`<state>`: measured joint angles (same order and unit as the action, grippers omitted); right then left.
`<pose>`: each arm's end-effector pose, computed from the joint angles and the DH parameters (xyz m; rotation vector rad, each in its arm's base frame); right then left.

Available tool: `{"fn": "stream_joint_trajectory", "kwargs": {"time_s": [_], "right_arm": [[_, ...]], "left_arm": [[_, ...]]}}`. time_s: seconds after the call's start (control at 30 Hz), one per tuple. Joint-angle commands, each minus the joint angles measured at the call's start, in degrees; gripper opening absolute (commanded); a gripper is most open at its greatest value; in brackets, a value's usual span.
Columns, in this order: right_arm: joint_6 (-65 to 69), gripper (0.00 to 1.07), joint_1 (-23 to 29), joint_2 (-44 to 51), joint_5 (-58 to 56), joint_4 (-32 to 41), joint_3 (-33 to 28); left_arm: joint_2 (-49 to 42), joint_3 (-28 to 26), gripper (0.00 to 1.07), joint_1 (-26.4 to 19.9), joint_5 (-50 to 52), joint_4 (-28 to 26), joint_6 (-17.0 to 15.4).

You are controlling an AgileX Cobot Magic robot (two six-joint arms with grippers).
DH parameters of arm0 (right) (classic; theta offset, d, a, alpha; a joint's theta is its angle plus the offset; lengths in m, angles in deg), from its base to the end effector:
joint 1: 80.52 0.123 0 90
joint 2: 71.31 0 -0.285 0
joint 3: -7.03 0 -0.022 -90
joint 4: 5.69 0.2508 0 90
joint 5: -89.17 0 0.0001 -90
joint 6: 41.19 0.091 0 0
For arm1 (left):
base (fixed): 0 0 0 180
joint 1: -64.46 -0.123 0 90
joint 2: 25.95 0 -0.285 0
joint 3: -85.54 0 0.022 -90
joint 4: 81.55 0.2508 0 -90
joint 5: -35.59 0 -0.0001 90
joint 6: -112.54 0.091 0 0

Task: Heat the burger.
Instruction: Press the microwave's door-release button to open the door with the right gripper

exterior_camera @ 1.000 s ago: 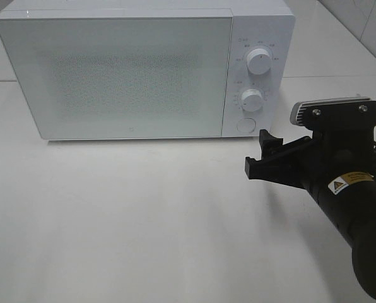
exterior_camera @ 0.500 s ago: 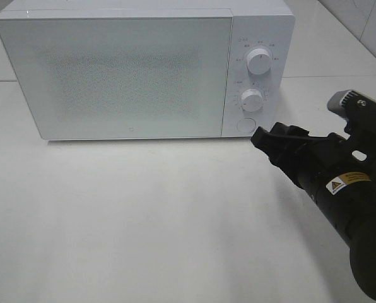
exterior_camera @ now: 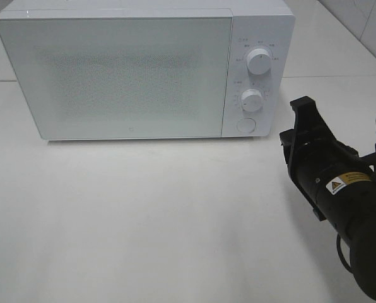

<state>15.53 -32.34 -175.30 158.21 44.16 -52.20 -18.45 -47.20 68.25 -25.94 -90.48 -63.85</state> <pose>0.1979 0.1238 0.1503 1.0217 1.5182 0.9011 -0.0102 -0.0118 0.2833 0.1416 2.0201 -0.1878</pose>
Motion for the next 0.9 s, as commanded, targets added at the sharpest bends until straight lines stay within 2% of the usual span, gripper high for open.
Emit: {"fn": "stream_joint_trajectory", "kwargs": {"time_s": [0.03, 0.2, 0.57, 0.9], "right_arm": [[10.49, 0.00, 0.17, 0.17, 0.00, 0.34, 0.52], [11.92, 0.00, 0.06, 0.17, -1.72, 1.09, 1.09], [13.87, 0.00, -0.17, -7.56, -4.01, 2.92, 8.02], [13.18, 0.00, -6.07, -12.89, -10.49, 2.46, 15.64]], "left_arm": [[-0.97, 0.17, 1.00, -0.17, 0.63, -0.46, -0.11], [-0.97, 0.17, 1.00, -0.17, 0.63, -0.46, -0.11], [-0.97, 0.17, 1.00, -0.17, 0.63, -0.46, -0.11], [-0.97, 0.17, 1.00, -0.17, 0.63, -0.46, -0.11]]}}
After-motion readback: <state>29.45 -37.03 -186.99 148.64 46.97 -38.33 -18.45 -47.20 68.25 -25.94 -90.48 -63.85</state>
